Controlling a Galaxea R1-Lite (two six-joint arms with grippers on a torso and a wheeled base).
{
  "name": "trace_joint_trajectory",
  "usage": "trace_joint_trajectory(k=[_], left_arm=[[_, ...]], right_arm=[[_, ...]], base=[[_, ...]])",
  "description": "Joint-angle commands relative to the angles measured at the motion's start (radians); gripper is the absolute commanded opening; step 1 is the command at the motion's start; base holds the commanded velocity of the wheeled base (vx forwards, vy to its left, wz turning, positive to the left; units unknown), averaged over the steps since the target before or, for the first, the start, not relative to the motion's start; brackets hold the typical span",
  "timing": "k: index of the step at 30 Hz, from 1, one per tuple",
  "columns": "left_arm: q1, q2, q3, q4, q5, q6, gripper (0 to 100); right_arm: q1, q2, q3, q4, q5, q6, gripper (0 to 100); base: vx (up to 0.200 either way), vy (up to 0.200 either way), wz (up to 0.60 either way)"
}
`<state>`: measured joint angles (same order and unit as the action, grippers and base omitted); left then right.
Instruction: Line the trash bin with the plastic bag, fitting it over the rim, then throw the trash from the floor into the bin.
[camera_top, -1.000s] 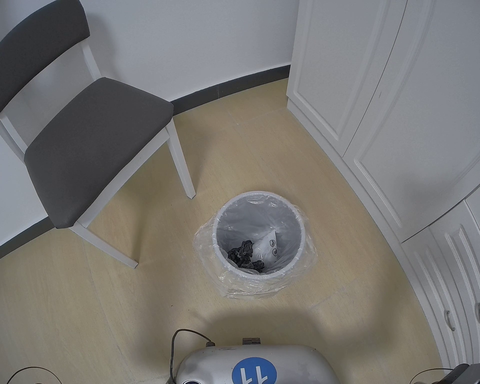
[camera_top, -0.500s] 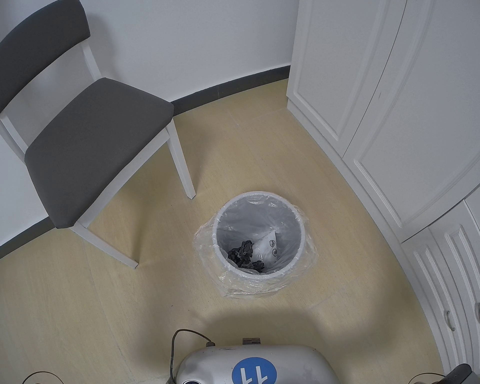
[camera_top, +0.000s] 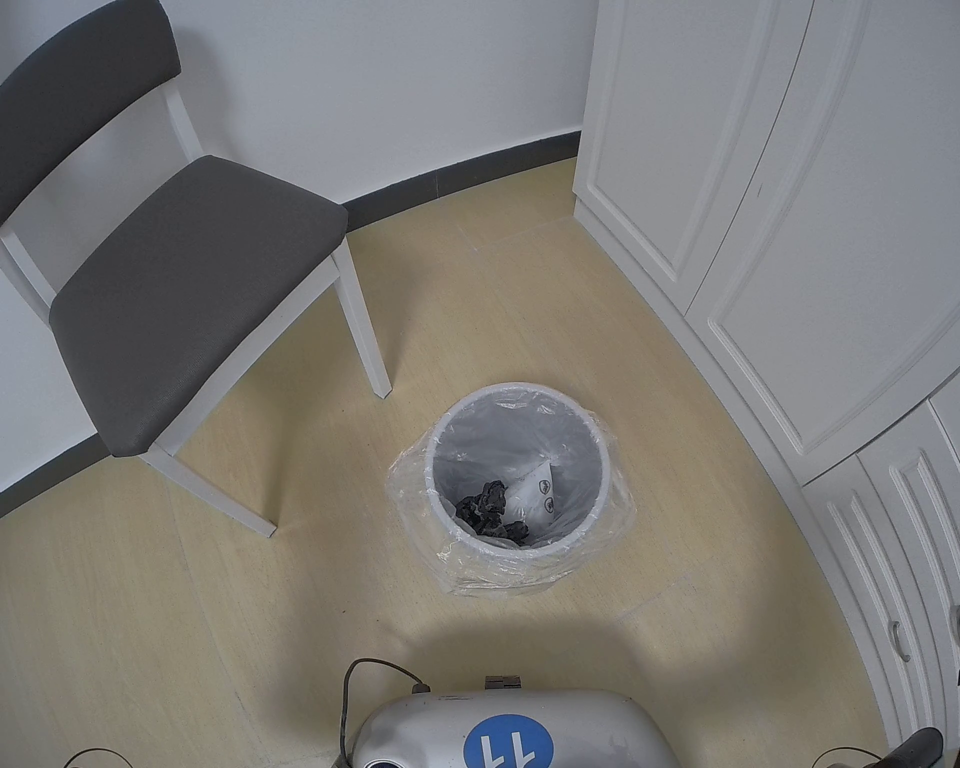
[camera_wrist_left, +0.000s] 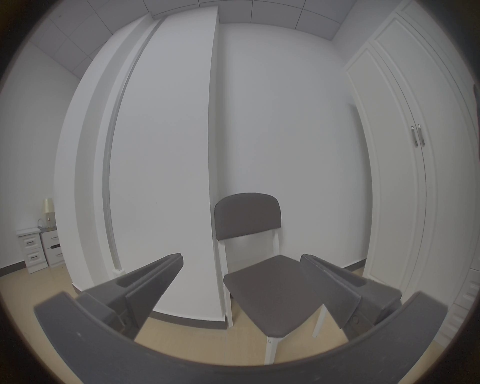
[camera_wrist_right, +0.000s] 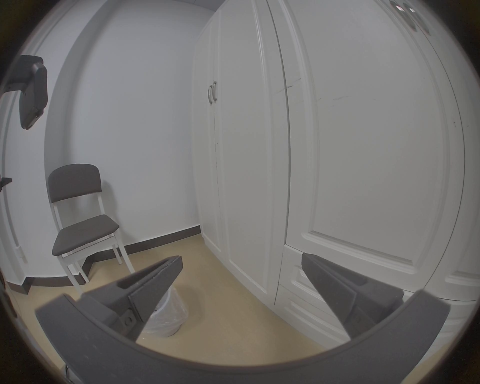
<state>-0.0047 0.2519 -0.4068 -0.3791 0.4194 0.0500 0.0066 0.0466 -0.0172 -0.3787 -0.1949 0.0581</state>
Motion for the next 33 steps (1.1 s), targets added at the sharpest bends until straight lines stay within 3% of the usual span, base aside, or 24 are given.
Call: trace_joint_trajectory(k=[1,7,12,14,18,20,25,33], left_arm=[[0.005,-0.083,0.079,0.016,-0.001,-0.010,100],[0.075,-0.163,0.198,0.052,-0.001,-0.078,100],[0.034,-0.178,0.319,0.039,-0.024,-0.136,100],[-0.031,-0.212,0.356,0.080,-0.062,-0.133,100],[-0.012,-0.235,0.405,0.174,-0.191,-0.130,100],[-0.008,-0.252,0.407,0.292,-0.252,-0.125,100],[-0.008,-0.252,0.407,0.310,-0.258,-0.122,100],[-0.008,-0.252,0.407,0.330,-0.267,-0.085,100]], right_arm=[[-0.005,-0.047,0.017,0.015,0.012,0.000,100],[-0.005,-0.047,0.017,0.092,0.063,0.002,100],[-0.005,-0.047,0.017,0.169,0.065,-0.003,100],[-0.005,-0.047,0.017,0.190,0.065,-0.007,100],[-0.005,-0.047,0.017,0.218,0.065,-0.012,100],[-0.007,-0.047,0.017,0.254,0.065,-0.023,100],[-0.007,-0.047,0.017,0.307,0.065,-0.110,100],[-0.007,-0.047,0.017,0.307,0.083,-0.107,100]], base=[[0.000,0.000,0.00],[0.000,0.000,0.00],[0.000,0.000,0.00],[0.000,0.000,0.00],[0.000,0.000,0.00],[0.000,0.000,0.00],[0.000,0.000,0.00],[0.000,0.000,0.00]])
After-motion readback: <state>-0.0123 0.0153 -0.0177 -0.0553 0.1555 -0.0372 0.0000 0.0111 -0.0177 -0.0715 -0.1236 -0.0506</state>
